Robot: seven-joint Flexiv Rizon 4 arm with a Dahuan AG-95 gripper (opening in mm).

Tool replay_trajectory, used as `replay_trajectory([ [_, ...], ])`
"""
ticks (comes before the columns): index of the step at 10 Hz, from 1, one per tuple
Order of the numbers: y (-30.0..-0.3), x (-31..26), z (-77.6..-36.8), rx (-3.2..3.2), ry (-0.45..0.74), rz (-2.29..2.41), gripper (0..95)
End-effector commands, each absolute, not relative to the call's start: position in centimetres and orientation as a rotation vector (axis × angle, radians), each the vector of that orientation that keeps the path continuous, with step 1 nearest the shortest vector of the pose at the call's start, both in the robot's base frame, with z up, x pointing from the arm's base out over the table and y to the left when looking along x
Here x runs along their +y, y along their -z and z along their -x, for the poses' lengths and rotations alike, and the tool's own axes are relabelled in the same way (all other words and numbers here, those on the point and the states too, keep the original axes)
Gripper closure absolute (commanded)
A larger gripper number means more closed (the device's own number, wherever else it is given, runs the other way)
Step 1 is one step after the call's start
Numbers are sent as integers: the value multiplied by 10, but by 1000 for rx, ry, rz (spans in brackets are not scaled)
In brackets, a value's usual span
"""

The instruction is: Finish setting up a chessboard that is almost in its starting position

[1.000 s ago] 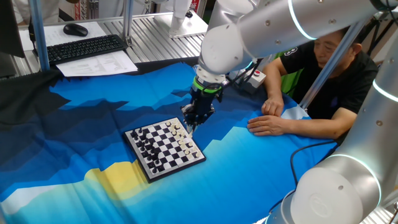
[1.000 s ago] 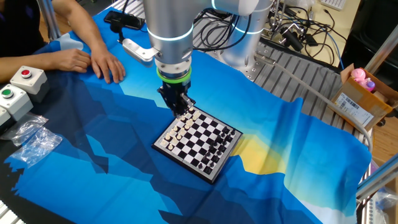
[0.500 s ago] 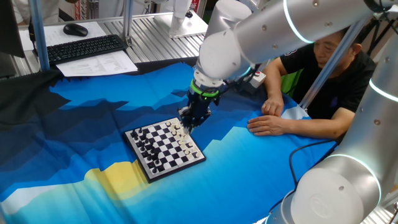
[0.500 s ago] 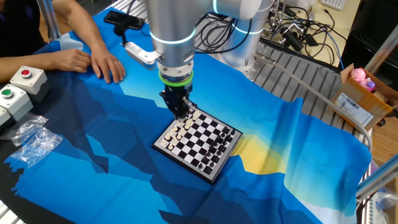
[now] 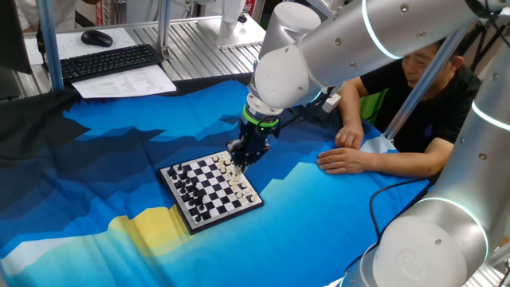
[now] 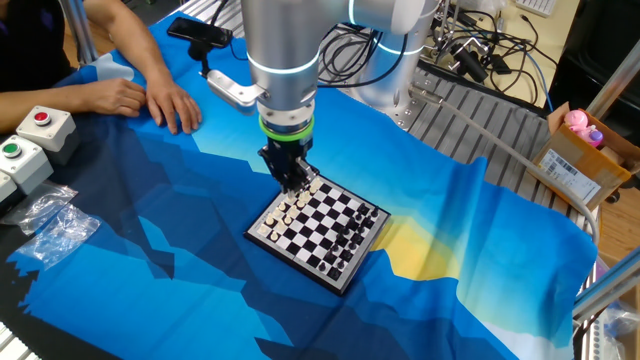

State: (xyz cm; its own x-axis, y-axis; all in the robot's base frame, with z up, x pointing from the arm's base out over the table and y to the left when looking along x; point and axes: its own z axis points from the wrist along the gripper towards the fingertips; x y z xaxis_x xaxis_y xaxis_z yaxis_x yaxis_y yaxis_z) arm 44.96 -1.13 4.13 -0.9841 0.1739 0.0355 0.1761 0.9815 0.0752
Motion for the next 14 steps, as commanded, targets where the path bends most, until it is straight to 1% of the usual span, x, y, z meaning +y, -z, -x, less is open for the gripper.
replay_trajectory([
  [1, -42, -12, -448, -3101, 100, 267, 950],
  [9, -39, -13, -446, -3103, 98, 256, 950],
  [10, -38, -13, -447, -3106, 98, 253, 760],
  [14, -37, -14, -447, -3109, 89, 250, 760],
])
